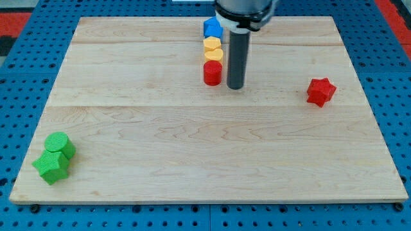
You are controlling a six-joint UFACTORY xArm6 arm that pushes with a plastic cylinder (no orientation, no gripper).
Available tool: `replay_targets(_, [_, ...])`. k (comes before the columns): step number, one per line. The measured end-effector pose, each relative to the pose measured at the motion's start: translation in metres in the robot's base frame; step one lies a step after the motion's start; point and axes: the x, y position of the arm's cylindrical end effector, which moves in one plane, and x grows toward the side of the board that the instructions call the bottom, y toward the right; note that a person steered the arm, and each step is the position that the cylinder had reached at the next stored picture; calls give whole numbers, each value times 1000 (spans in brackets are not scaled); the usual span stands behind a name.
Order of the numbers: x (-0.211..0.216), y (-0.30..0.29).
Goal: Slide the red star below the red circle
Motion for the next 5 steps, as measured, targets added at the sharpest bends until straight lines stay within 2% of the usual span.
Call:
replay_targets(3, [-35, 161])
replay_targets(4, [2, 203])
replay_targets(5, [34, 197])
